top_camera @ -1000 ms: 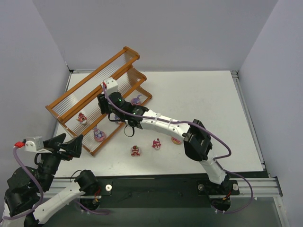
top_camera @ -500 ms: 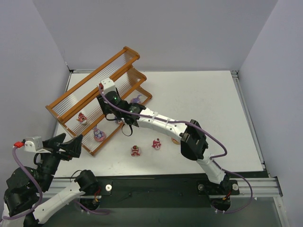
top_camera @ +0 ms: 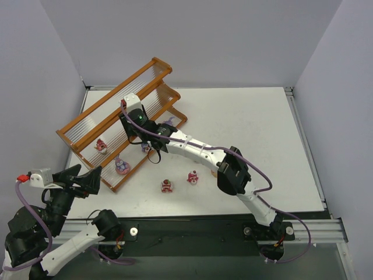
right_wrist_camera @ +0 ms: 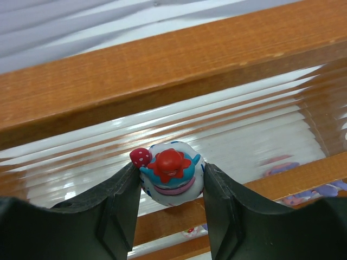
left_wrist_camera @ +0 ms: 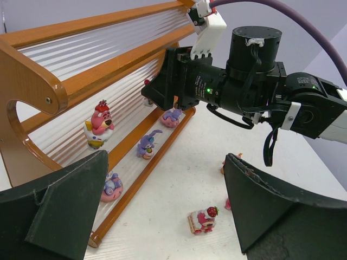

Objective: Place and organize the plastic toys onto the shelf

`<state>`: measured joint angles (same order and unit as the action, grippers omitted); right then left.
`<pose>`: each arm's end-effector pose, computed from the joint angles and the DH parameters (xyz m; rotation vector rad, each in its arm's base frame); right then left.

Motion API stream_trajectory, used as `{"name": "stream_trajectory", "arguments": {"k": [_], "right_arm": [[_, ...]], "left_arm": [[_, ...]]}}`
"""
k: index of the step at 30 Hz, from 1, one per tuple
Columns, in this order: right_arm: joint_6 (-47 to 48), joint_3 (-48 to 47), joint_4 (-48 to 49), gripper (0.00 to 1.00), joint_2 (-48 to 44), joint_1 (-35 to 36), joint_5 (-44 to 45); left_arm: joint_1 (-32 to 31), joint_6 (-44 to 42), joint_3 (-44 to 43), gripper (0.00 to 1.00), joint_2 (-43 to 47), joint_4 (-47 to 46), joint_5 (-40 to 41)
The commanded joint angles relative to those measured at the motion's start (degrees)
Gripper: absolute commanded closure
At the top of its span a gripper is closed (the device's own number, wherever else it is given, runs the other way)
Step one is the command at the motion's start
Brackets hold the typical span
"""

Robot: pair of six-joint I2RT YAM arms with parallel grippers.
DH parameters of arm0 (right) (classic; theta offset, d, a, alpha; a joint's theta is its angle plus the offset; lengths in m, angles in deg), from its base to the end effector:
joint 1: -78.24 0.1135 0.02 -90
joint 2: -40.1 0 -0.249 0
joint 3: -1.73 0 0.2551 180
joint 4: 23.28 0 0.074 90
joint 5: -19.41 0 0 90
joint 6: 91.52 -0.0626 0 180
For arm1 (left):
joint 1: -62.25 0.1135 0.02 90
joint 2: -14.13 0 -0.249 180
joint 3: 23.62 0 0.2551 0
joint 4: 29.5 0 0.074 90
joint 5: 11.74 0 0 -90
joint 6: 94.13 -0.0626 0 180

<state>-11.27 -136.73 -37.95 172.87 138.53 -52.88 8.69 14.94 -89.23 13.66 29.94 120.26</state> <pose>0.3015 0.4899 0.3007 -0.5354 1.6788 0.6335 0.0326 0.0263 0.3590 -0.1515 1.5082 -0.4814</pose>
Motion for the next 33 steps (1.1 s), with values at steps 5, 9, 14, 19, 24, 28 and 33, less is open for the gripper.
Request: {"name": "stream_trajectory", "arguments": {"k": [5,9,14,19,24,28,33], "right_arm": [[1.4,-2.6,-1.9,0.91,1.3,-0.5,1.9],[1.8,-2.9,-2.0,0.81,1.4,-0.5,1.6],[2.1,-3.7,-2.2,0.64,1.9,-0.4,1.9],[2.2,-3.7,-2.0,0.58,1.8,-0.4,2.0],[2.2,-3.7,-1.6,0.56,1.8,-0.3,2.0],[2.4,-3.5,-1.1,0.48,1.5,-0.1,2.3],[2.3,-2.1,0.2,0.40,0.4,0.0,2.3]], "left_arm": [[-0.5,0.3,-0.2,0.03,2.6,-1.4,0.9],[-0.5,0.3,-0.4,0.03,2.7,-1.2,1.0],[-0.6,0.4,-0.5,0.03,2.8,-1.0,1.1],[-0.5,0.4,-0.4,0.03,2.8,-0.9,1.3],[-0.6,0.4,-0.5,0.03,2.8,-0.8,1.5],[-0.5,0.4,-0.5,0.03,2.8,-0.9,1.5],[-0.5,0.4,-0.8,0.03,2.8,-0.7,1.7]]}}
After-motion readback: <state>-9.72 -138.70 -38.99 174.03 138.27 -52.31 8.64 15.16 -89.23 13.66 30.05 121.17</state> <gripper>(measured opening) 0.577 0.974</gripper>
